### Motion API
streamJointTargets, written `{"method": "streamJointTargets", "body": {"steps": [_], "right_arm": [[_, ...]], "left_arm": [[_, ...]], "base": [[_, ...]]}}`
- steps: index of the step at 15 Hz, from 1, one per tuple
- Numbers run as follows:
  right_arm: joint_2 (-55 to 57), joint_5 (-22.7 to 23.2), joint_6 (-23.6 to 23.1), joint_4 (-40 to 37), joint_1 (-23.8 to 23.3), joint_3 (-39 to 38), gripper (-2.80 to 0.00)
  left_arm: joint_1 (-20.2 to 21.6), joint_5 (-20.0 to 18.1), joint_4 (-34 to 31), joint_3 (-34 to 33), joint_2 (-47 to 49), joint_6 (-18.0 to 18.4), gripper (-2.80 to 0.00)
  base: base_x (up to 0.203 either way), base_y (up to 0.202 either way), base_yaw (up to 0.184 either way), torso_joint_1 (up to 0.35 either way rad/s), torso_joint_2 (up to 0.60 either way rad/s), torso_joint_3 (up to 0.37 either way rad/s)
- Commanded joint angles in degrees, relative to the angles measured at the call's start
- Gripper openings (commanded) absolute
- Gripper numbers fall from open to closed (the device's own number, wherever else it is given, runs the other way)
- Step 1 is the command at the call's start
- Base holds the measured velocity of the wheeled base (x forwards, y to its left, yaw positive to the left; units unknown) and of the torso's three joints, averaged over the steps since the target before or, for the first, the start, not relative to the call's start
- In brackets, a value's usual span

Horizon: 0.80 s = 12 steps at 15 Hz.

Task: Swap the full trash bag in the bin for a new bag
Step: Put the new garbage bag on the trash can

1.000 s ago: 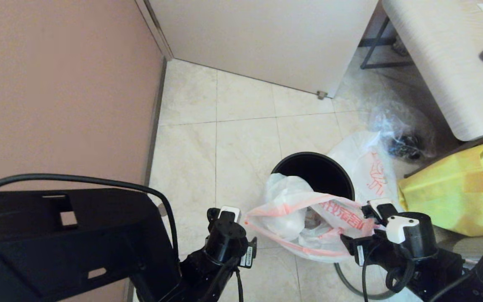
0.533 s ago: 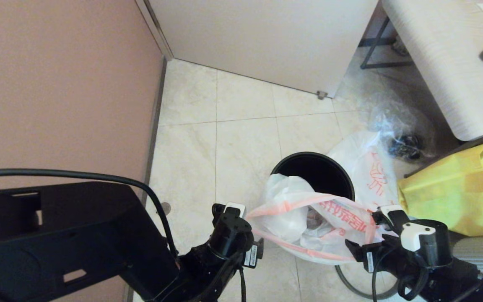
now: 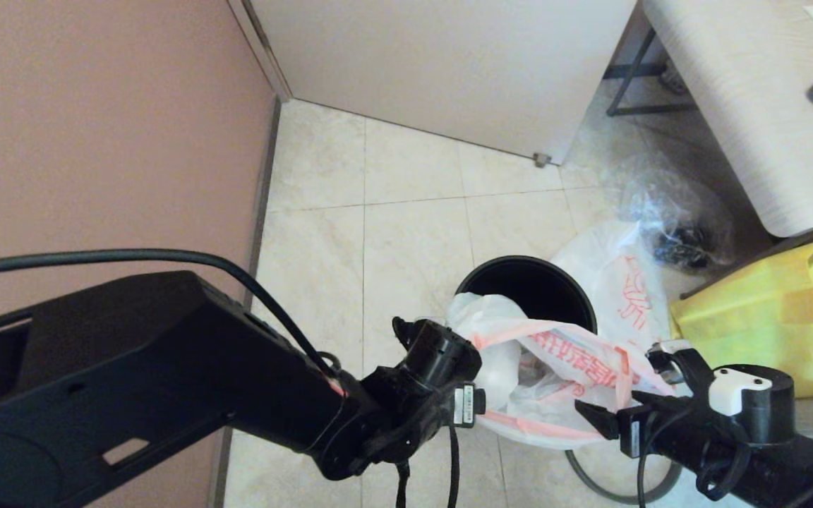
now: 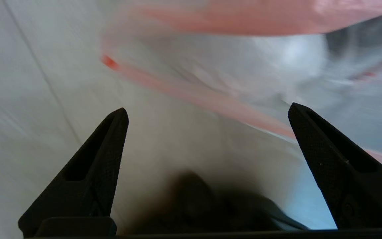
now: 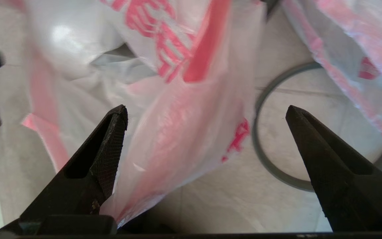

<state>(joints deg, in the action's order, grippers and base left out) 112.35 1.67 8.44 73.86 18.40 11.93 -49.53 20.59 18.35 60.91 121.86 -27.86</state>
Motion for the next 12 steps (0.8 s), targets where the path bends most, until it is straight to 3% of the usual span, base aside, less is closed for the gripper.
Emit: {"method": "streamJointTargets", "body": {"steps": [1, 4, 9, 12], "right_arm": [[0.78, 0.24, -0.12, 0.40, -1.43, 0.06, 0.00], [2.44, 0.19, -1.46, 2.31, -1.79, 0.04, 0.00], [3.50, 0.17, -2.46, 4.34, -1.88, 0.29, 0.00], [3.32, 0.08, -2.55, 5.93, -2.41, 0.20, 0.00]], "left_arm": [[-1.02, -1.05, -10.16, 5.59, 0.21, -5.56, 0.00], [-1.48, -3.34, -17.89, 14.72, 3.39, -10.35, 0.00], [-1.26, -3.47, -22.83, 27.04, 12.10, -12.83, 0.00], [-1.31, -3.34, -23.68, 27.61, 10.01, -14.81, 0.00]], "base": [[0.000, 0.000, 0.000, 0.000, 0.00, 0.000], [0.000, 0.000, 0.000, 0.000, 0.00, 0.000], [0.000, 0.000, 0.000, 0.000, 0.00, 0.000], [0.000, 0.000, 0.000, 0.000, 0.00, 0.000]]}}
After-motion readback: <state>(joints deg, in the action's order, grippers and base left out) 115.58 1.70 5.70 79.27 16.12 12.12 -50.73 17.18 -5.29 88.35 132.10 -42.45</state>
